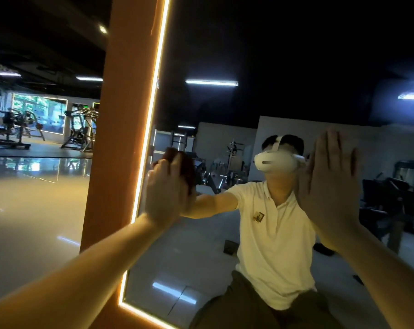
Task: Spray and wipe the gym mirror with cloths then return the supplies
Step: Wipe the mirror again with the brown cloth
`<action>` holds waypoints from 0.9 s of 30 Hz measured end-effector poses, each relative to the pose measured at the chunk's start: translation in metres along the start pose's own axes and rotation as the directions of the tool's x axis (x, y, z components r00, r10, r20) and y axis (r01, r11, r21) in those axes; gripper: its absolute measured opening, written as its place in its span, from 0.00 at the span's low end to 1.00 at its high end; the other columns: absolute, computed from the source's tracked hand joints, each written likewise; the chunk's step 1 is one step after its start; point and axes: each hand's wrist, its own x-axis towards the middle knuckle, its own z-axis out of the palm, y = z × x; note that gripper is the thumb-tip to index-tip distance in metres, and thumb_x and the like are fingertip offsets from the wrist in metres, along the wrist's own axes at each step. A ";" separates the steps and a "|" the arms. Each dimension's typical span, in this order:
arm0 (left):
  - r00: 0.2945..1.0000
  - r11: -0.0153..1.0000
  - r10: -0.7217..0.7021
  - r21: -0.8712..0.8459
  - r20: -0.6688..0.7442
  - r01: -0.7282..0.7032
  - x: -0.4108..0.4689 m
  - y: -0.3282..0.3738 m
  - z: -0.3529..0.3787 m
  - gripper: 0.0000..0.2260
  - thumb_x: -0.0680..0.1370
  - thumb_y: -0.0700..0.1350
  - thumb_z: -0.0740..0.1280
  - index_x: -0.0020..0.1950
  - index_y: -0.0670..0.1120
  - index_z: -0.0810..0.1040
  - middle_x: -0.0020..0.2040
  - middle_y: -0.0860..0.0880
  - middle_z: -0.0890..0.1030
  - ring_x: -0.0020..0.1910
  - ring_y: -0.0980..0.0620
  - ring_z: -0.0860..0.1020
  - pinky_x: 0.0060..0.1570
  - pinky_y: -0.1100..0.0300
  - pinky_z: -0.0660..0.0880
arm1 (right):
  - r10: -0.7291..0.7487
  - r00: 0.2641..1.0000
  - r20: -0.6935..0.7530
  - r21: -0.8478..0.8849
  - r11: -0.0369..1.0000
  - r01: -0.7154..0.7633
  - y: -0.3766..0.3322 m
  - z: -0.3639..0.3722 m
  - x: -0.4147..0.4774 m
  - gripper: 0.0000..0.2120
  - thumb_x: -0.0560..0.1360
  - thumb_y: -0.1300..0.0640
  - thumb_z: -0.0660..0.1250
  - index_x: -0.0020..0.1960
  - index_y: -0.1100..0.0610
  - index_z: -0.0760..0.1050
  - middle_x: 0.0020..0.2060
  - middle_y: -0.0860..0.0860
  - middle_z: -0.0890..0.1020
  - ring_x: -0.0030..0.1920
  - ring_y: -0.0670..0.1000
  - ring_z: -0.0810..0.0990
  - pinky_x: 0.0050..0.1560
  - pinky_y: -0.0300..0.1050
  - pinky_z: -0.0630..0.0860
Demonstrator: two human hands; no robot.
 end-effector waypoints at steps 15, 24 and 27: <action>0.931 0.931 0.362 0.042 0.034 -0.364 -0.012 0.050 0.009 0.28 0.80 0.58 0.66 0.74 0.42 0.70 0.53 0.40 0.79 0.46 0.43 0.78 0.47 0.50 0.76 | -0.180 0.980 0.088 0.000 0.984 0.181 0.015 -0.020 -0.063 0.30 0.82 0.51 0.52 0.80 0.65 0.61 0.80 0.65 0.59 0.81 0.65 0.56 0.78 0.69 0.56; 0.984 0.995 0.095 -0.015 0.151 -0.094 -0.105 -0.068 -0.001 0.18 0.80 0.39 0.64 0.69 0.35 0.71 0.55 0.34 0.76 0.42 0.35 0.77 0.38 0.43 0.78 | -0.106 0.985 0.138 0.092 0.991 0.094 -0.007 -0.023 -0.112 0.30 0.82 0.50 0.52 0.80 0.64 0.61 0.81 0.63 0.60 0.81 0.64 0.56 0.77 0.70 0.58; 0.977 0.973 0.069 -0.230 0.201 -0.021 -0.128 -0.012 0.009 0.15 0.81 0.42 0.63 0.66 0.38 0.71 0.56 0.38 0.77 0.48 0.39 0.79 0.46 0.43 0.81 | -0.113 0.979 0.168 0.120 0.988 0.094 -0.001 -0.024 -0.128 0.28 0.82 0.51 0.56 0.80 0.62 0.63 0.81 0.62 0.59 0.82 0.62 0.55 0.78 0.67 0.57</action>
